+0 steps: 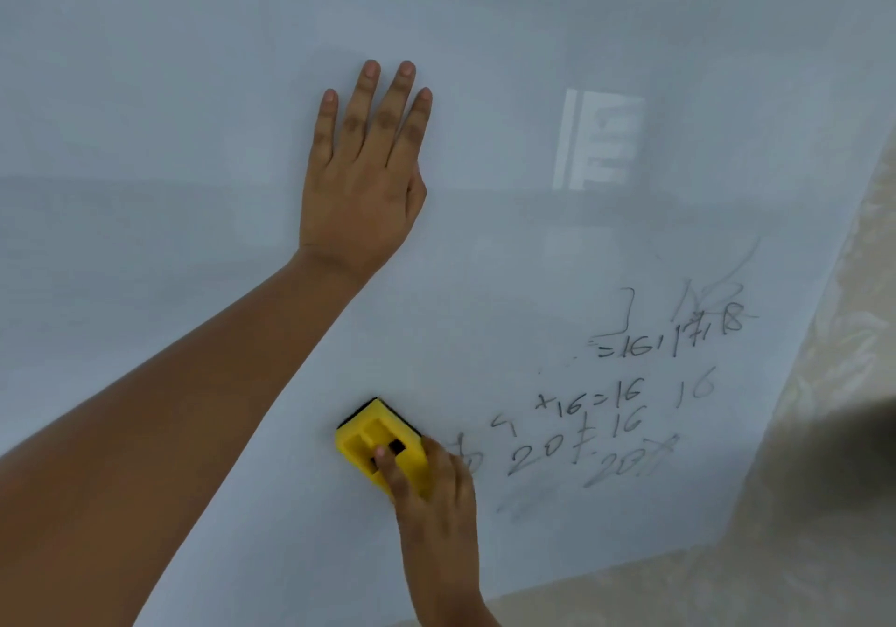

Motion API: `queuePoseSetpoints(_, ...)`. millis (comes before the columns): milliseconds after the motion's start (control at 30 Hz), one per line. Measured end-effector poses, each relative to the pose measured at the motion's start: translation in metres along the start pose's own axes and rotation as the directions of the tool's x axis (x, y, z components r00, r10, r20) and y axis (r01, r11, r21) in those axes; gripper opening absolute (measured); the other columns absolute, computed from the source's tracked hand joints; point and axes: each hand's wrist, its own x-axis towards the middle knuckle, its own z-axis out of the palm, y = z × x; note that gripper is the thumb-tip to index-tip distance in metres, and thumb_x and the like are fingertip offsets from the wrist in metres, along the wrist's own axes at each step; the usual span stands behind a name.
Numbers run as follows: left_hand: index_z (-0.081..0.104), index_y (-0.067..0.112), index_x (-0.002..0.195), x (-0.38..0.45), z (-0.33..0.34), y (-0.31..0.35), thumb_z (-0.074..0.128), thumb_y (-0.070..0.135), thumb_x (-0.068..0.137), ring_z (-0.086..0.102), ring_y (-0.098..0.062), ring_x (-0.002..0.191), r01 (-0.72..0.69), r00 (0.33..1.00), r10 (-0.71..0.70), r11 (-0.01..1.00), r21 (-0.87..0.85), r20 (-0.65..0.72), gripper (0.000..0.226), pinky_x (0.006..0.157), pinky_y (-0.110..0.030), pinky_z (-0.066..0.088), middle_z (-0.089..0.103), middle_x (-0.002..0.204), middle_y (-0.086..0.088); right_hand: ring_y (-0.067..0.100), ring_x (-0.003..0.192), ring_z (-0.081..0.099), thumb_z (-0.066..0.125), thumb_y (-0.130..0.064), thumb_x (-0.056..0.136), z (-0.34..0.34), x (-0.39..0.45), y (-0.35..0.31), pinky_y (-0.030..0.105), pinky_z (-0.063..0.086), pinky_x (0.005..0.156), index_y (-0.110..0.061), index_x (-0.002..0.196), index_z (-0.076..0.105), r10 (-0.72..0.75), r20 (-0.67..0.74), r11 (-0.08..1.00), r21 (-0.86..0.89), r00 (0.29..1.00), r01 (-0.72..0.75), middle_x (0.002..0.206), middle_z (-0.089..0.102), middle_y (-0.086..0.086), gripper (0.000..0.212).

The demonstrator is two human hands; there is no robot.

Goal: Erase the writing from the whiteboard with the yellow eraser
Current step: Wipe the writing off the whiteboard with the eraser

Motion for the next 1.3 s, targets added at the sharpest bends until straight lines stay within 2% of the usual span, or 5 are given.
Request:
queuePoseSetpoints(133, 0.039, 0.005, 0.142, -0.001, 0.000, 0.002, 0.035, 0.011, 0.094, 0.030, -0.036, 0.138, 0.000, 1.000, 0.000, 1.000, -0.005, -0.010, 0.048, 0.112, -0.054, 0.023, 0.036, 0.150, -0.015, 0.038, 0.091, 0.063, 0.053, -0.033, 0.091, -0.009, -0.022, 0.064, 0.039, 0.055, 0.075, -0.039, 0.113, 0.055, 0.081, -0.087, 0.988, -0.121, 0.993, -0.091, 0.106, 0.067, 0.016, 0.023)
queuePoseSetpoints(300, 0.038, 0.005, 0.142, -0.001, 0.001, 0.002, 0.037, 0.010, 0.095, 0.030, -0.036, 0.138, 0.002, 1.000, -0.002, 1.000, -0.002, -0.021, 0.048, 0.112, -0.053, 0.022, 0.036, 0.150, -0.015, 0.047, 0.111, 0.046, 0.074, 0.012, 0.067, -0.021, 0.001, 0.081, 0.046, 0.047, 0.080, -0.027, 0.138, 0.038, 0.386, -0.208, 0.922, 0.121, 0.899, -0.368, 0.129, 0.048, 0.026, 0.088)
queuePoseSetpoints(833, 0.039, 0.006, 0.142, -0.004, 0.005, 0.003, 0.036, 0.010, 0.097, 0.031, -0.035, 0.138, 0.019, 0.997, -0.018, 1.000, 0.007, -0.069, 0.046, 0.112, -0.053, 0.023, 0.037, 0.149, -0.014, 0.040, 0.109, 0.048, 0.077, 0.003, 0.069, -0.015, -0.021, 0.116, 0.042, 0.045, 0.082, -0.035, 0.138, 0.020, 0.615, -0.143, 0.781, 0.247, 0.776, -0.573, 0.125, 0.042, 0.023, 0.097)
queuePoseSetpoints(1067, 0.037, 0.009, 0.144, -0.007, 0.006, 0.007, 0.035, 0.010, 0.097, 0.029, -0.033, 0.139, 0.072, 0.994, -0.072, 0.997, -0.008, -0.082, 0.047, 0.114, -0.049, 0.018, 0.036, 0.150, -0.011, 0.035, 0.094, 0.054, 0.084, -0.012, 0.063, -0.004, -0.038, 0.087, 0.032, 0.048, 0.064, -0.029, 0.139, 0.026, 0.439, 0.021, 0.881, 0.185, 0.898, -0.435, 0.116, 0.052, 0.017, 0.097)
queuePoseSetpoints(1300, 0.039, 0.008, 0.143, -0.006, 0.007, 0.008, 0.037, 0.009, 0.096, 0.030, -0.034, 0.138, 0.067, 0.993, -0.067, 0.998, -0.008, -0.096, 0.047, 0.112, -0.051, 0.021, 0.038, 0.149, -0.013, 0.041, 0.108, 0.048, 0.075, -0.005, 0.074, -0.036, 0.000, 0.133, 0.046, 0.045, 0.090, -0.043, 0.135, 0.010, 0.681, -0.170, 0.726, 0.287, 0.712, -0.625, 0.123, 0.039, 0.024, 0.097)
